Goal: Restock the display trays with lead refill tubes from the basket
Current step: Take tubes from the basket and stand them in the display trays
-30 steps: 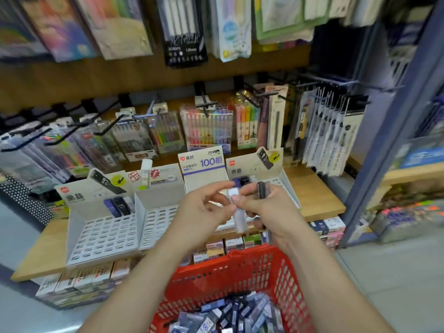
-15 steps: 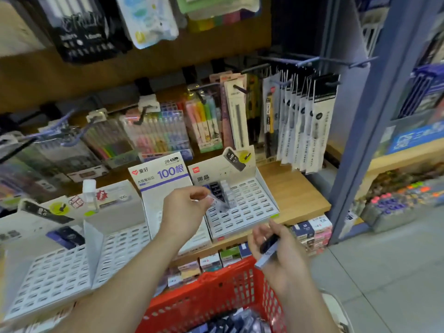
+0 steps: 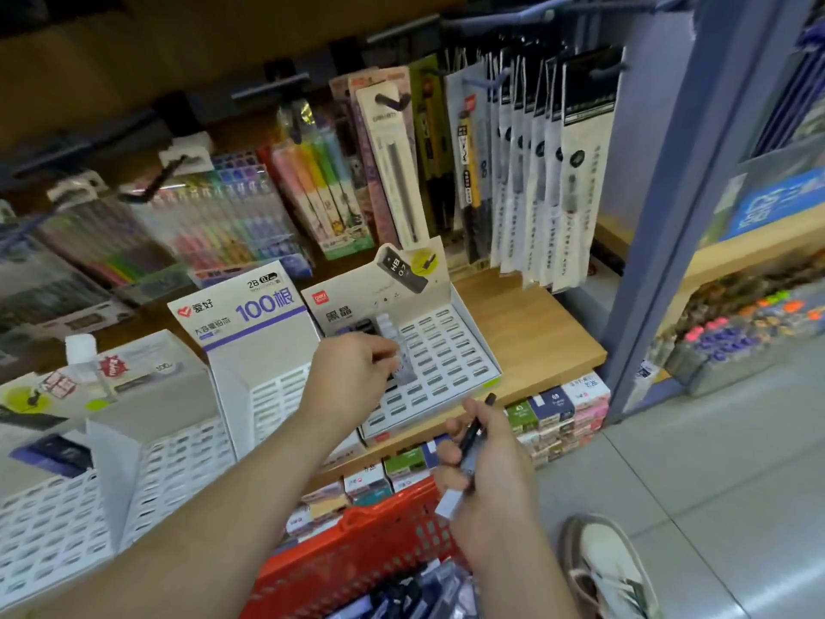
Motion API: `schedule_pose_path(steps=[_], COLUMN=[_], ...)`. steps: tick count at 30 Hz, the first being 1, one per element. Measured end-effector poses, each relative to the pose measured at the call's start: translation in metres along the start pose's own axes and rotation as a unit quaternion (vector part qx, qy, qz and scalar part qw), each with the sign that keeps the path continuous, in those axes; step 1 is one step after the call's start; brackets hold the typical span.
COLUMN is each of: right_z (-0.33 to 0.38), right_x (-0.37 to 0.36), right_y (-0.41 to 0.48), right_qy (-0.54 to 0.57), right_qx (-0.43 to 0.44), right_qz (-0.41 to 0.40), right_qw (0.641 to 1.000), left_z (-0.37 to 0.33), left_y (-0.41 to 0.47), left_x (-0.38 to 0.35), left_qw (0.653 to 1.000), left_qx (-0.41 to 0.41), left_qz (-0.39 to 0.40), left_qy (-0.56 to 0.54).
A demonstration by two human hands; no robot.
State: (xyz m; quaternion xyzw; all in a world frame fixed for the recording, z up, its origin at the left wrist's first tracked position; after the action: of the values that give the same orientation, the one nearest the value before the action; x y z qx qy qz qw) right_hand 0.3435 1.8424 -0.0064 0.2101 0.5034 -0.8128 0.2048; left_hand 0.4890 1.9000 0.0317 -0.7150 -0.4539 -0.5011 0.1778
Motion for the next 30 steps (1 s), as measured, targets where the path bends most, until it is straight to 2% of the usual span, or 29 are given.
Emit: schedule_pose_path(steps=[5, 10, 14, 16, 17, 18, 19, 20, 22, 24, 27, 30], right_z=[0.005, 0.007, 0.008, 0.008, 0.008, 0.009, 0.009, 0.008, 0.008, 0.006, 0.001, -0.003], right_x=[0.0, 0.004, 0.003, 0.004, 0.004, 0.004, 0.004, 0.004, 0.004, 0.004, 0.005, 0.003], right_y=[-0.002, 0.001, 0.0, -0.001, -0.002, -0.002, -0.002, -0.002, -0.002, -0.002, -0.001, 0.002], right_qy=[-0.002, -0.024, -0.061, -0.073, -0.083, -0.097, -0.113, -0.13, -0.158, -0.187, -0.269, -0.381], right_qx=[0.013, 0.035, 0.053, 0.056, 0.057, 0.059, 0.06, 0.06, 0.056, 0.042, 0.027, 0.065], right_qz=[0.024, 0.081, 0.101, 0.106, 0.108, 0.11, 0.111, 0.11, 0.103, 0.1, 0.099, 0.068], right_qw=[1.0, 0.996, 0.992, 0.99, 0.989, 0.987, 0.986, 0.984, 0.981, 0.976, 0.958, 0.92], left_z=[0.0, 0.0, -0.008, -0.016, -0.02, -0.025, -0.031, -0.033, -0.03, -0.024, -0.018, -0.01], left_y=[0.0, 0.0, 0.002, -0.006, -0.012, -0.02, -0.028, -0.037, -0.049, -0.059, -0.075, -0.082], left_x=[-0.011, -0.018, -0.017, -0.011, -0.006, -0.002, 0.002, 0.004, 0.003, -0.001, -0.01, -0.014], left_qw=[0.999, 0.999, 0.997, 1.0, 0.988, 0.951, 0.899, 0.864, 0.854, 0.854, 0.813, 0.828], left_qx=[-0.016, -0.008, -0.033, 0.003, 0.047, 0.098, 0.14, 0.152, 0.138, 0.148, 0.199, 0.224], left_qz=[0.024, -0.018, -0.005, -0.002, 0.027, 0.085, 0.15, 0.199, 0.227, 0.202, 0.18, 0.124], left_qy=[0.016, 0.03, 0.068, -0.03, -0.144, -0.28, -0.388, -0.437, -0.447, -0.456, -0.517, -0.498])
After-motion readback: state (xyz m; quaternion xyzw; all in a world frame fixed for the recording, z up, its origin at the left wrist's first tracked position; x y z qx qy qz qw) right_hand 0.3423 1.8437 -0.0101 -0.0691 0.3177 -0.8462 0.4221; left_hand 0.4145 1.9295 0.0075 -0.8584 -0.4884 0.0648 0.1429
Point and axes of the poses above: each hand's wrist, its own y-axis towards the middle knuckle, its own x-axis out of the back of the hand, z = x × y, the point moved 2 cm from there along y, towards the middle knuckle, and after that the axes turned 3 degrees about -z, right-handed, at the moved point
